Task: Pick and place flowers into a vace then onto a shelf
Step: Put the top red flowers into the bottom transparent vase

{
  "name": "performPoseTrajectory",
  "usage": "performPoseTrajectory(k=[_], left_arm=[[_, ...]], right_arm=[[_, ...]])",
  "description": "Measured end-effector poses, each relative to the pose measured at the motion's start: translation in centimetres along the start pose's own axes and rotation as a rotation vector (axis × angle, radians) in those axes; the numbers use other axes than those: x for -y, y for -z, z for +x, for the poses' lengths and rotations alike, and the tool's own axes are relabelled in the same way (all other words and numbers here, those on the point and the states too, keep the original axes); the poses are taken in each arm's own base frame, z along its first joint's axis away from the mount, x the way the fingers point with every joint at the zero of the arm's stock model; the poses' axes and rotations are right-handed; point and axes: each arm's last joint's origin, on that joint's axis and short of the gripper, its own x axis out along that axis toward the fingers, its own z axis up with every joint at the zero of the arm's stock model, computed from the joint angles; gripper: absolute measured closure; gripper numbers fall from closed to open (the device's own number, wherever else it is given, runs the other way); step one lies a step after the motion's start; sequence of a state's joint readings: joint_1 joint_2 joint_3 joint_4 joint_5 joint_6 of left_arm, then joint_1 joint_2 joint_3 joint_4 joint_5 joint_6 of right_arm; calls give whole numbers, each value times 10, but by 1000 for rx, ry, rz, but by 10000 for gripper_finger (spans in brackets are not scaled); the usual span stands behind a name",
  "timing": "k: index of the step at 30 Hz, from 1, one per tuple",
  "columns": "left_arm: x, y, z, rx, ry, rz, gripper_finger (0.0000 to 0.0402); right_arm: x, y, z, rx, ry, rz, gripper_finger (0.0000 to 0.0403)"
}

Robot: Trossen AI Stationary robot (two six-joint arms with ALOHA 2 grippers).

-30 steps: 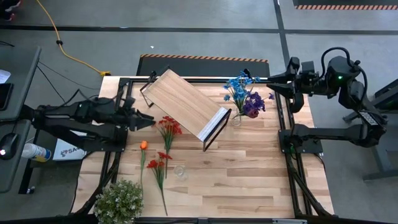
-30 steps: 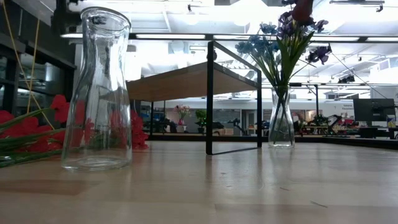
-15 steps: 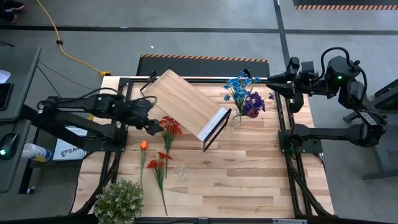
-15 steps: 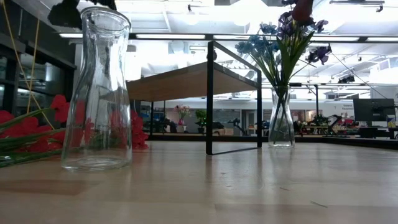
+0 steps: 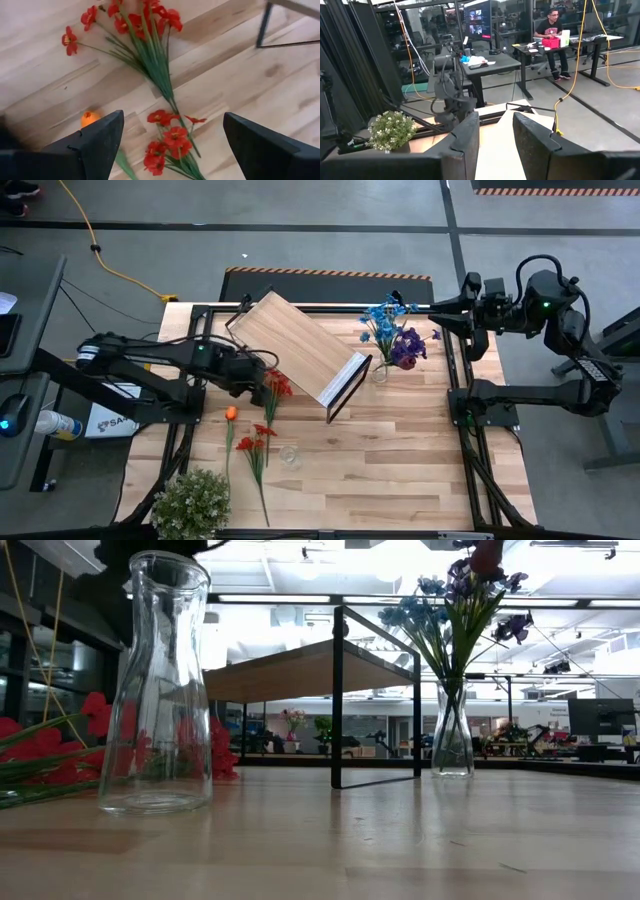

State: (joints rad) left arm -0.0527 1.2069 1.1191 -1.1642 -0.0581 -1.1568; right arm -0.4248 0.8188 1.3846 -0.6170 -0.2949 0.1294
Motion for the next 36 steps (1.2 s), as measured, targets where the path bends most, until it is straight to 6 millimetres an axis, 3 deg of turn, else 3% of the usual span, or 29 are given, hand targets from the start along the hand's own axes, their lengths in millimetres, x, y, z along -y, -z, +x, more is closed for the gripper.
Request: performPoseTrajectory(k=[10, 17, 23, 36], left_arm=[[19, -6, 30, -29, -45, -16, 25], [30, 1, 52, -79, -111, -53, 25], [44, 9, 62, -22, -97, -126, 25], [49, 9, 93, 14, -222, -217, 25]], right_arm=[[0, 1, 0, -6, 1, 3, 292], [0, 2, 0, -21, 4, -13, 292], [0, 1, 0, -13, 2, -48, 292], [1, 4, 0, -43, 5, -39, 292]])
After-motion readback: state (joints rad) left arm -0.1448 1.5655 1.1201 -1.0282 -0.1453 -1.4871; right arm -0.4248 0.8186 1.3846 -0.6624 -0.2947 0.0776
